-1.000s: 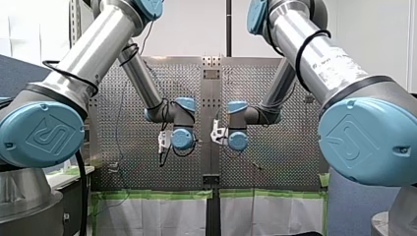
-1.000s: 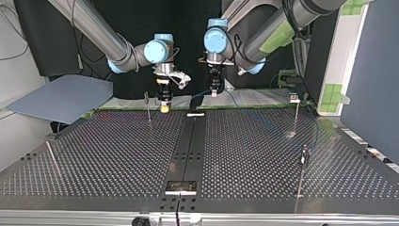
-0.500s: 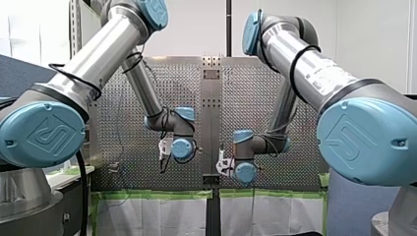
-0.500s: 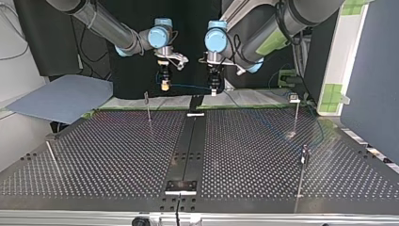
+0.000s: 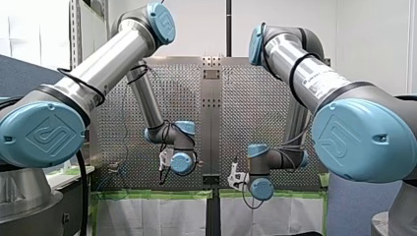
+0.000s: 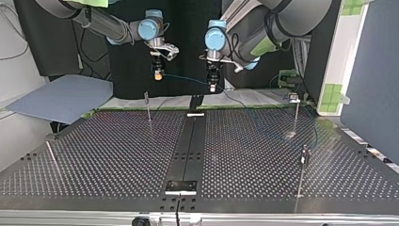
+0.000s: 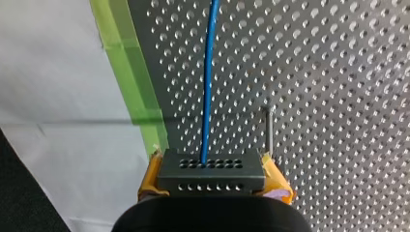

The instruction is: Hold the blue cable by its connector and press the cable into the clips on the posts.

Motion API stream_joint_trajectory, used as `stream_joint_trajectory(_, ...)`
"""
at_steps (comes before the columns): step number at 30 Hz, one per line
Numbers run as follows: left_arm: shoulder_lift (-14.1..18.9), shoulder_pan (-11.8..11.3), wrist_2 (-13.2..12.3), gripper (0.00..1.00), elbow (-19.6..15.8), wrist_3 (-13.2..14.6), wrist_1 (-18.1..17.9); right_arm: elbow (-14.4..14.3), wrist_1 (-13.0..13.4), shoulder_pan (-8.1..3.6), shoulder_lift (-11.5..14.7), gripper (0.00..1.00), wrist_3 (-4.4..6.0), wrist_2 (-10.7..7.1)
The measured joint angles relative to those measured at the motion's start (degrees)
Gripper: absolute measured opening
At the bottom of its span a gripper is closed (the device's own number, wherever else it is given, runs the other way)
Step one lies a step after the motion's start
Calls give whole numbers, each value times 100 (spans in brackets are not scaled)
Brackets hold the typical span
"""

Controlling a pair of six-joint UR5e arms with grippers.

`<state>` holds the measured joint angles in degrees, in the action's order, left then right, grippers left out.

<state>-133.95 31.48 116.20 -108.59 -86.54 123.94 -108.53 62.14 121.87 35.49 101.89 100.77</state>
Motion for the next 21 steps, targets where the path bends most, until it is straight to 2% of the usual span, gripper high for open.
stream_joint_trajectory(4, -116, 42, -1, 0, 107, 60, 10, -199, 199, -198, -1, 0, 69, -198)
stream_joint_trajectory(9, -349, 182, 8, 0, 343, 101, 91, -461, 460, -459, -1, 0, 221, -460)
stream_joint_trajectory(14, -509, 420, 167, 0, 605, 88, 122, -693, 691, -690, -1, 0, 251, -691)
stream_joint_trajectory(21, -537, 652, 268, 0, 849, 81, 227, -1036, 1043, -1042, -1, 0, 235, -1044)
